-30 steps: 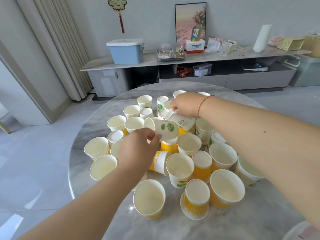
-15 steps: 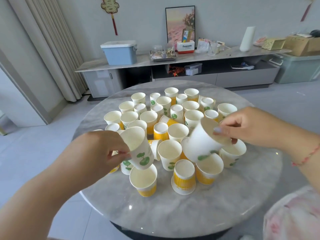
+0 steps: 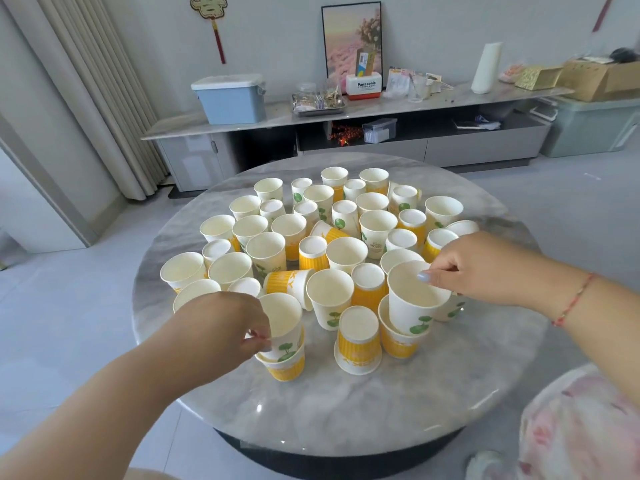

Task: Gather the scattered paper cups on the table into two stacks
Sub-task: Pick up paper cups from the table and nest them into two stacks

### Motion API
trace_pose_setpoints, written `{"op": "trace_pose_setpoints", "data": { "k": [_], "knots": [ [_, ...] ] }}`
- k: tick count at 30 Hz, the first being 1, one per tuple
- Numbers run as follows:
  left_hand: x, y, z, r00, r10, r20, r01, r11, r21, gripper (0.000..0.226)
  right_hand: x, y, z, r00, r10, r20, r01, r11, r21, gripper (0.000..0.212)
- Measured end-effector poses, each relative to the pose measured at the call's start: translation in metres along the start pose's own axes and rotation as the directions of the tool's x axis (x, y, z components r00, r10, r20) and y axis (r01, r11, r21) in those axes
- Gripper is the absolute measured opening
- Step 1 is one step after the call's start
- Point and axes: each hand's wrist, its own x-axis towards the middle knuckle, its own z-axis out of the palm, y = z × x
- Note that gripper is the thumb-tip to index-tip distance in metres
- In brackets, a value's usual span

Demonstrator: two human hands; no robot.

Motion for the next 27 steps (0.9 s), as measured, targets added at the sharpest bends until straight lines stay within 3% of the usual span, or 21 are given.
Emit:
{"op": "trace_pose_setpoints", "data": {
  "k": [3, 5, 8, 11, 14, 18, 22, 24, 27],
  "knots": [
    [0.002, 0.001, 0.006, 0.998, -0.052, 0.028, 0.053, 0.998, -0.024, 0.031, 0.002, -0.003, 0.006, 0.998, -0.005, 0.056, 0.005, 1.0, 0.005, 0.036],
    [0.002, 0.002, 0.009, 0.997, -0.067, -0.037, 0.065, 0.996, -0.064, 0.05, 0.001, -0.006, 0.009, 0.998, 0.006, 0.058, -0.006, 1.0, 0.007, 0.038],
    [0.005, 0.001, 0.015, 0.994, -0.028, -0.105, 0.023, 0.998, -0.05, 0.081, 0.002, -0.012, 0.02, 0.999, -0.032, 0.026, 0.034, 0.995, -0.091, 0.069],
    [0.009, 0.003, 0.024, 0.999, -0.009, -0.032, 0.009, 1.0, -0.027, 0.09, 0.007, -0.019, 0.042, 0.991, -0.107, 0.082, 0.123, 0.967, -0.221, 0.09],
    [0.011, 0.008, 0.031, 0.999, -0.03, 0.014, 0.031, 0.998, -0.052, 0.083, 0.012, -0.024, 0.055, 0.983, -0.131, 0.127, 0.165, 0.935, -0.313, 0.085],
    [0.01, 0.016, 0.036, 0.998, -0.053, 0.025, 0.056, 0.993, -0.103, 0.083, 0.008, -0.024, 0.058, 0.978, -0.136, 0.16, 0.176, 0.946, -0.271, 0.078],
    [0.006, 0.028, 0.034, 0.998, -0.034, 0.062, 0.041, 0.992, -0.119, 0.091, -0.002, -0.029, 0.056, 0.984, -0.146, 0.106, 0.171, 0.939, -0.3, 0.091],
    [0.009, 0.03, 0.029, 0.998, -0.04, 0.041, 0.047, 0.985, -0.169, 0.078, -0.002, -0.035, 0.053, 0.98, -0.201, -0.005, 0.189, 0.928, -0.322, 0.089],
    [0.027, 0.028, 0.023, 0.99, -0.138, -0.029, 0.123, 0.946, -0.299, 0.047, 0.006, -0.051, 0.054, 0.964, -0.234, -0.124, 0.203, 0.955, -0.218, 0.074]
  ]
}}
